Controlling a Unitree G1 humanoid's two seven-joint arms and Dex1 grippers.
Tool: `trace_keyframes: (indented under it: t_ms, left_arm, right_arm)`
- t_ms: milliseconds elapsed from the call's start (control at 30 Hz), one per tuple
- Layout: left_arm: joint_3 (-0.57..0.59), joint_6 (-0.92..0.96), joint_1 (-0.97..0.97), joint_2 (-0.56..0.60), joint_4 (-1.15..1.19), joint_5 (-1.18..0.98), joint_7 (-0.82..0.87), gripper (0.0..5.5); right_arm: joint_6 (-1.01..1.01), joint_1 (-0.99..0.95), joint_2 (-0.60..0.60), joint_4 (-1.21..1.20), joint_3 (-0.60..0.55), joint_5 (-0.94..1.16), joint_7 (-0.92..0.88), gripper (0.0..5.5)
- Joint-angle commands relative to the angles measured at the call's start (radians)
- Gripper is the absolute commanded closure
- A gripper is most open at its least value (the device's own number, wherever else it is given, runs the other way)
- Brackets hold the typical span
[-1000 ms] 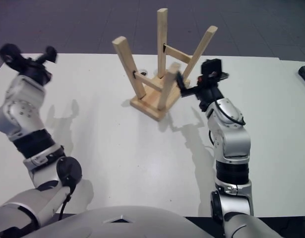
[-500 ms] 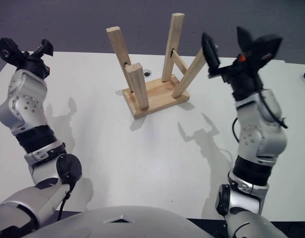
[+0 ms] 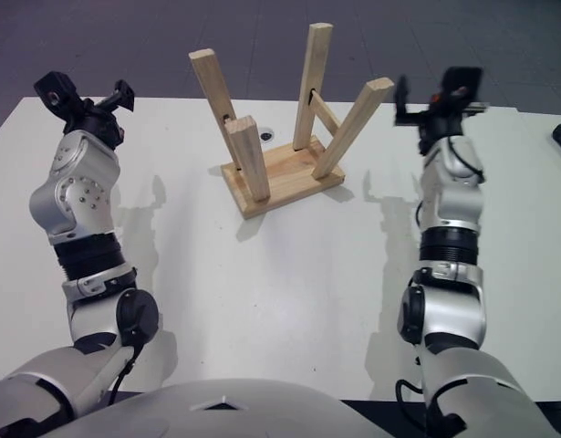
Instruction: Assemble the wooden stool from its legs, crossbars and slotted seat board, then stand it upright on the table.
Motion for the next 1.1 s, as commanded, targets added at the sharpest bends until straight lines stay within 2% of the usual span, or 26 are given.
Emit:
trace_keyframes:
  t_ms: [33,367,667,767,867,1100]
  left_arm:
    - [-0.007,0.017,-0.003,0.012,-0.014,0.007,0.014,0.1]
    - [-0.017,0.042,0.014,0.002,-0.044,0.007,0.038,0.1]
    - [-0.007,0.055,0.023,-0.006,-0.053,-0.001,0.059,0.1]
    - [-0.004,0.055,0.019,-0.011,-0.048,-0.005,0.065,0.1]
    - [-0.002,0.05,0.012,-0.026,-0.04,-0.006,0.074,0.1]
    - [-0.009,0.047,0.006,-0.059,-0.031,-0.009,0.084,0.1]
  right_arm:
    - [-0.002,0.07,0.032,-0.103,0.052,-0.002,0.064,0.12]
    - [0.203,0.205,0.082,-0.456,0.052,0.114,0.104,0.12]
    - [0.228,0.143,0.044,-0.369,-0.068,0.107,-0.01,0.12]
    - [0.231,0.061,0.087,-0.325,-0.111,0.176,-0.027,0.12]
    - [0.21,-0.112,0.121,-0.169,-0.156,0.235,-0.041,0.12]
    - [0.033,-0.573,0.076,0.228,-0.111,0.146,-0.024,0.12]
